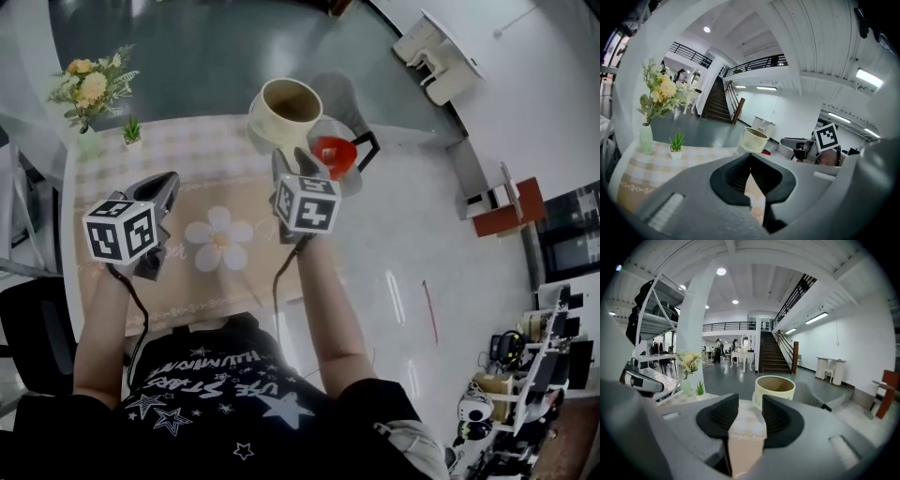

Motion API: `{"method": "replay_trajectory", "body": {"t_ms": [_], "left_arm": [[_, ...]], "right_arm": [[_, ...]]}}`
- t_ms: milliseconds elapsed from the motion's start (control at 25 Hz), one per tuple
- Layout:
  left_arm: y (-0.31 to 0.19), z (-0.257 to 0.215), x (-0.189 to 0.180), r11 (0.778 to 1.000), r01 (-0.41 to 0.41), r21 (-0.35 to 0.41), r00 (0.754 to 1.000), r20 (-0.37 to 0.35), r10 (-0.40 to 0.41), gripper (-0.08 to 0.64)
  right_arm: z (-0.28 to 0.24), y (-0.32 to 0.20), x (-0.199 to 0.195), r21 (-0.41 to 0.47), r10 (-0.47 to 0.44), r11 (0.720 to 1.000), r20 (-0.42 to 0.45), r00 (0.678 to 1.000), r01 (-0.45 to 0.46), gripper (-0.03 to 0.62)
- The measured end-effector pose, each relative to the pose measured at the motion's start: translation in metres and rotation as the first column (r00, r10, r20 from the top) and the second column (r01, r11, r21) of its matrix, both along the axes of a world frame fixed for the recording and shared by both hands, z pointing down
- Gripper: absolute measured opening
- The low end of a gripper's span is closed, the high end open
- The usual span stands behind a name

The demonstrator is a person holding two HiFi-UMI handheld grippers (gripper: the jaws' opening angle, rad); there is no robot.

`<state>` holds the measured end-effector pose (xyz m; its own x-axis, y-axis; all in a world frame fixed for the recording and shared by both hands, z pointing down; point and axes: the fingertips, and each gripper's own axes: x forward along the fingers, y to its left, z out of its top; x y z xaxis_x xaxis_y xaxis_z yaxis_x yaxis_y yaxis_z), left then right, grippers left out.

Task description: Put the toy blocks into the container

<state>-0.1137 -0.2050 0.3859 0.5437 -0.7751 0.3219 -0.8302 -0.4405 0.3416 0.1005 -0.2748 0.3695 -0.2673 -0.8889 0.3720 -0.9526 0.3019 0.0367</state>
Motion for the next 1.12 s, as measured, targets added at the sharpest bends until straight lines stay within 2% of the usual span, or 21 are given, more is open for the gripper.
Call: {"method": "replay_trajectory", "body": {"t_ms": [280, 520, 720, 1120], "left_arm": [[0.050, 0.021, -0.034, 0.997, -0.071, -0.036, 0.996, 0.047, 0.073, 0.009], [0.088, 0.036, -0.043, 0.995, -0.087, -0.040, 0.996, 0.023, 0.088, 0.009], [0.112, 0.040, -0.039, 0.993, -0.106, -0.043, 0.992, 0.061, 0.109, 0.009], [0.171, 0.047, -0.005, 0.988, -0.138, -0.070, 0.986, 0.082, 0.144, 0.009]], "right_arm": [[0.021, 0.076, -0.028, -0.035, 0.086, 0.996, 0.023, 0.996, -0.085, 0.107], [0.060, 0.130, -0.031, -0.129, 0.109, 0.987, 0.069, 0.992, -0.100, 0.066], [0.066, 0.155, -0.032, -0.141, 0.110, 0.985, 0.097, 0.989, -0.096, 0.005], [0.069, 0.227, -0.016, -0.172, 0.080, 0.983, 0.117, 0.990, -0.059, 0.005]]}}
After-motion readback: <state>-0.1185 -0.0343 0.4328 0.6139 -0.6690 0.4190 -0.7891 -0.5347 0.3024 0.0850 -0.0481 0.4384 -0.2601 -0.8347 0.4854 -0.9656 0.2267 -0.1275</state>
